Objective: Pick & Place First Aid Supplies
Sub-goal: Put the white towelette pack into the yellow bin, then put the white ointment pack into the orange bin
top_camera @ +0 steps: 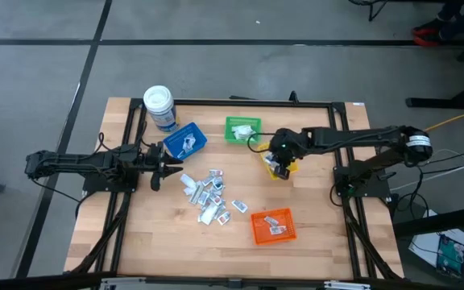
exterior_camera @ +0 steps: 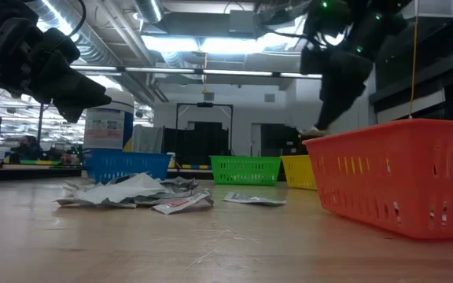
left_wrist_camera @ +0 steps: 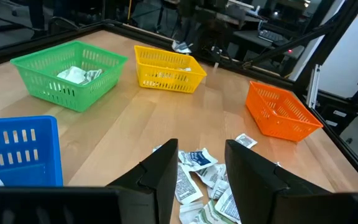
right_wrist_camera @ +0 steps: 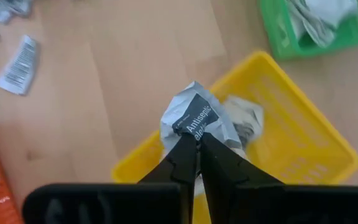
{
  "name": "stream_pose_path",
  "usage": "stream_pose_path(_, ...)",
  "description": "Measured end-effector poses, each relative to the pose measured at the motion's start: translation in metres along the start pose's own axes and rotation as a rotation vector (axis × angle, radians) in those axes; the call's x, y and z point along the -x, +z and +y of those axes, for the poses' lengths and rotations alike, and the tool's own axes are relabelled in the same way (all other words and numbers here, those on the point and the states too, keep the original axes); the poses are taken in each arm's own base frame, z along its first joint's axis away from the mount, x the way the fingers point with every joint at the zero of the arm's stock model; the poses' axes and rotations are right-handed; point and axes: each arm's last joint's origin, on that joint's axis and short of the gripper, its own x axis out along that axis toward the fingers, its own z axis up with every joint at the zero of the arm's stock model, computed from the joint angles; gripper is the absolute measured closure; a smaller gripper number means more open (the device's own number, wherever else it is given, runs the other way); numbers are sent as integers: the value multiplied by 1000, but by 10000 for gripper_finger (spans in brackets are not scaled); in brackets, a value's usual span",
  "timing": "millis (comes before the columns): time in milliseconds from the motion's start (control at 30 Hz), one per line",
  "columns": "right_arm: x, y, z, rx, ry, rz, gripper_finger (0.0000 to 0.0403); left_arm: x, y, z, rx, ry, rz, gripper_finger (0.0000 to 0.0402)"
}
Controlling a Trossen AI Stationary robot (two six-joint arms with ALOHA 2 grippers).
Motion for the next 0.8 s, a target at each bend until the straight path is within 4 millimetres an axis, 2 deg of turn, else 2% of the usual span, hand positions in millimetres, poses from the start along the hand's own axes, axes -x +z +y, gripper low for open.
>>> stream_pose_path(233, -6, -25, -18, -55, -36, 40, 377, 0, 0, 0, 0, 0, 0, 274)
stream_pose_path(333, -6, -30, -22, -70, -7, 33, 361, 0, 0, 0, 0, 0, 0, 274)
stream_pose_path(667, 0, -24, -27, -73, 39, -50, 221, 0, 0, 0, 0, 0, 0, 274)
stream_pose_path(800, 1, -17, -21, -50, 117, -115, 182, 0, 0, 0, 0, 0, 0, 274)
